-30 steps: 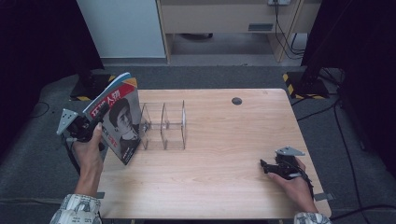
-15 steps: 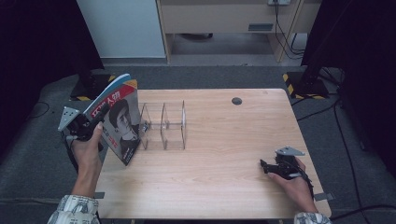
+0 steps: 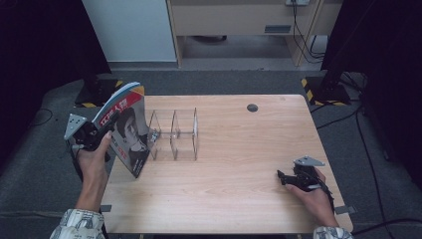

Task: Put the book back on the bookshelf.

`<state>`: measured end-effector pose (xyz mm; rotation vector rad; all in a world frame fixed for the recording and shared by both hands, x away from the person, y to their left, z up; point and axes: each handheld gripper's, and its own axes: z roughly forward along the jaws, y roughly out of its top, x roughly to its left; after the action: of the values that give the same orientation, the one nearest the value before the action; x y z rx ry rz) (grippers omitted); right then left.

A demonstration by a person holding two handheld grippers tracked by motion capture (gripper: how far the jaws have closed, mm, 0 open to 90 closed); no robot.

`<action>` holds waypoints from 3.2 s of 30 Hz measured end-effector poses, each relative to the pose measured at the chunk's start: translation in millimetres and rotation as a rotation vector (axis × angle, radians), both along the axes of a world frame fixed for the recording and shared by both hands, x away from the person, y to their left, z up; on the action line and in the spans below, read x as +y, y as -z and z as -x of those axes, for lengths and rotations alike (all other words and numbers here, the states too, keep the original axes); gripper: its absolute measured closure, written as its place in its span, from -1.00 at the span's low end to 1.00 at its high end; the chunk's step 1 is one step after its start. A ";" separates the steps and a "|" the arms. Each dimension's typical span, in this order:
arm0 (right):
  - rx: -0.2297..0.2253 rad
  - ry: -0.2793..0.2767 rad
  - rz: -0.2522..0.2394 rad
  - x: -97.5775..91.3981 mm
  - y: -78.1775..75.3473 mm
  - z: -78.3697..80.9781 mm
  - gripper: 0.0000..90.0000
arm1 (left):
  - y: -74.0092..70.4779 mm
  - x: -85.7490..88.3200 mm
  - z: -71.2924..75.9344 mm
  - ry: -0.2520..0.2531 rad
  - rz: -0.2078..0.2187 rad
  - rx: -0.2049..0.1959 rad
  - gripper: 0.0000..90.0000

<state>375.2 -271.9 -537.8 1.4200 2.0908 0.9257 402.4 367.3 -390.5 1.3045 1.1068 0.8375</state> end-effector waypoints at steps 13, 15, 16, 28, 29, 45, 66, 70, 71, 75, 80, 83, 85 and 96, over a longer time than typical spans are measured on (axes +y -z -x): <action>-0.001 -0.001 0.001 0.0 0.0 0.2 -0.53 | -1.0 3.4 3.2 -0.008 -0.020 0.013 -0.33; -0.002 -0.002 0.002 -0.1 0.0 0.1 -0.53 | -1.2 4.0 3.8 -0.012 -0.027 0.015 -0.40; -0.001 -0.001 0.001 -0.1 0.0 0.2 -0.53 | -1.2 4.2 3.9 -0.012 -0.027 0.015 -0.42; 0.002 0.001 -0.002 0.2 -0.1 0.6 -0.53 | 2.7 0.8 7.1 0.005 -0.024 0.043 -0.76; 0.003 0.001 -0.003 0.3 -0.2 0.6 -0.53 | 2.9 0.6 7.4 0.004 -0.027 0.043 -0.77; 0.002 0.001 -0.003 0.3 -0.1 0.7 -0.53 | 7.3 -0.6 18.4 0.013 -0.045 0.045 -0.85; 0.001 -0.004 0.001 0.1 0.0 0.3 -0.54 | 29.2 1.9 38.7 0.010 -0.075 0.103 -0.87; 0.001 -0.004 0.001 0.1 -0.1 0.3 -0.54 | 34.2 -1.1 42.9 0.014 -0.081 0.128 -0.87; 0.001 -0.004 0.001 0.0 -0.1 0.3 -0.55 | 35.1 -1.3 44.5 0.017 -0.080 0.130 -0.87; 0.000 -0.005 0.002 0.0 0.0 0.3 -0.55 | 37.4 -2.2 50.6 0.029 -0.096 0.139 -0.87; 0.001 -0.004 0.001 0.1 -0.1 0.3 -0.55 | 41.7 -3.1 57.0 0.044 -0.111 0.156 -0.87; 0.001 -0.004 0.001 0.1 -0.1 0.3 -0.54 | 44.8 -3.0 60.0 0.051 -0.117 0.167 -0.87; 0.001 -0.004 0.001 0.1 -0.1 0.3 -0.55 | 47.3 -3.1 62.0 0.054 -0.125 0.177 -0.87; 0.000 -0.005 0.001 0.0 0.0 0.3 -0.55 | 64.1 -7.3 66.1 0.068 -0.144 0.234 -0.85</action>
<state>375.0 -271.9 -537.8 1.4146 2.0954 0.9259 336.3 360.0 -454.6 1.5832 1.1942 0.7382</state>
